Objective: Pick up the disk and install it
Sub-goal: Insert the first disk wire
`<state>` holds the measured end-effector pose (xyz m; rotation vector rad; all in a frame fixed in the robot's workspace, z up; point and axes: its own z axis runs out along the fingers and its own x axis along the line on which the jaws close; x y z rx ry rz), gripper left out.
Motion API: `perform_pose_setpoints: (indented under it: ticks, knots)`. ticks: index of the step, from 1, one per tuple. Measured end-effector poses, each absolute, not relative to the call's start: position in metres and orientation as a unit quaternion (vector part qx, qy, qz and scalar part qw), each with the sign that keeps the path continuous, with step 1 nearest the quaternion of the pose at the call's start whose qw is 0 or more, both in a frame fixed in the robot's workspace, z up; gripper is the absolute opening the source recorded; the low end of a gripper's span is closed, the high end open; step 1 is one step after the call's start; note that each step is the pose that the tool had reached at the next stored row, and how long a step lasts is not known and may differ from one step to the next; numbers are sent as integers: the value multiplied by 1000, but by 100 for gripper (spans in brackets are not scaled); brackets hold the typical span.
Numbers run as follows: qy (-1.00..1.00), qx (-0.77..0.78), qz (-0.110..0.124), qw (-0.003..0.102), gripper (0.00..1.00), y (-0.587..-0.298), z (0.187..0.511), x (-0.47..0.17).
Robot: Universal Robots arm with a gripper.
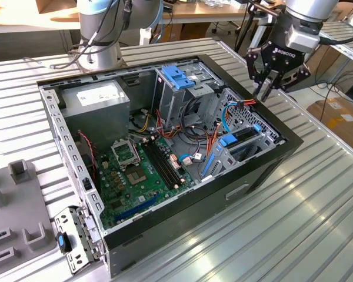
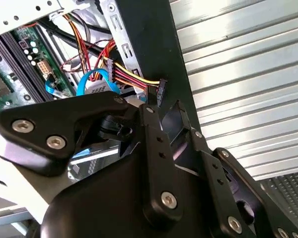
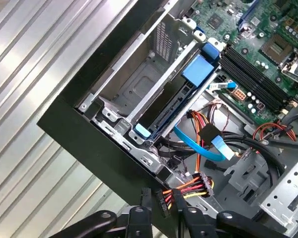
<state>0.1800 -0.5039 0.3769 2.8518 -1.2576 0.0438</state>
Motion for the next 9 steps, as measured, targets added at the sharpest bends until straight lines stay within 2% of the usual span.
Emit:
perform_pose_setpoints:
  ticks: [1, 9]
  knots:
    - [-392, 920, 14, 12, 32, -504, 377, 180]
    - [-314, 949, 15, 11, 32, -504, 372, 180]
